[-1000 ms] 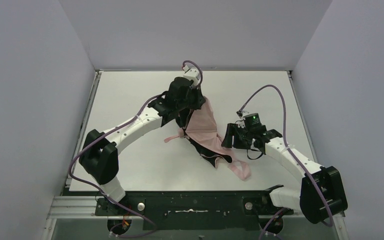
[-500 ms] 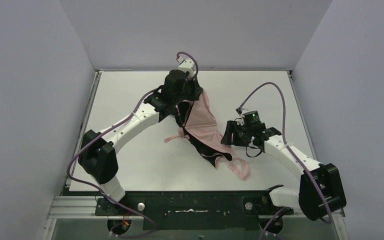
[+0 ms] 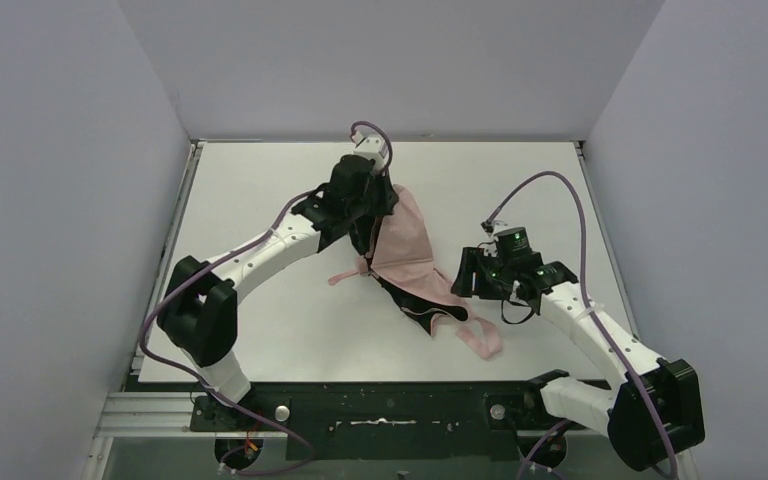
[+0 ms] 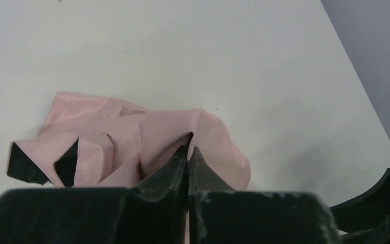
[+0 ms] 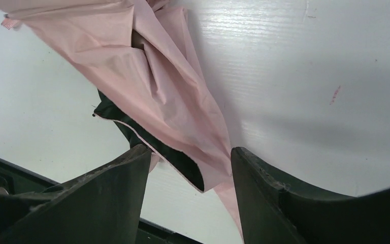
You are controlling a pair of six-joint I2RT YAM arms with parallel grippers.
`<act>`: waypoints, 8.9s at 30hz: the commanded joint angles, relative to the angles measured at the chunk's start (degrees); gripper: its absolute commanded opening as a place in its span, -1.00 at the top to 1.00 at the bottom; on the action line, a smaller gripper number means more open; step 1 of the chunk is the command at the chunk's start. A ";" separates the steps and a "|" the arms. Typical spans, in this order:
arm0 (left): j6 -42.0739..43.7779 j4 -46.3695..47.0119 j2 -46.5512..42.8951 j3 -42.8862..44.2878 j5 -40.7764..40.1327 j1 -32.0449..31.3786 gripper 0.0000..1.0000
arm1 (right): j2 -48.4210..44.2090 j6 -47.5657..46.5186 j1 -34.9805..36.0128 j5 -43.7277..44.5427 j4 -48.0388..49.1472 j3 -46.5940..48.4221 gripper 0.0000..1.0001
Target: Put away the umbrella
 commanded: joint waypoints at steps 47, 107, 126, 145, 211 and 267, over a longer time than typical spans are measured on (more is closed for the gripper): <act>53.53 -46.59 16.55 26.88 41.51 12.57 -0.85 | -1.55 -5.60 -0.75 -1.05 -3.73 1.98 -0.40; 28.90 -25.50 23.73 7.84 16.02 6.55 1.00 | -3.72 10.62 20.10 16.78 -11.41 -2.95 1.00; 25.87 -29.39 24.56 12.85 8.44 7.74 1.00 | 7.81 18.42 37.67 32.65 -16.00 -0.88 0.94; 33.49 -30.56 23.12 12.95 10.50 5.81 1.00 | -5.36 12.55 26.64 26.84 -21.15 4.03 -0.20; 38.32 -35.75 25.28 17.93 11.02 11.52 1.00 | 11.22 26.59 52.59 42.13 -16.03 3.29 0.27; 22.60 -42.81 26.38 20.08 7.69 -1.12 1.00 | 25.69 16.88 21.39 25.07 20.69 4.78 0.95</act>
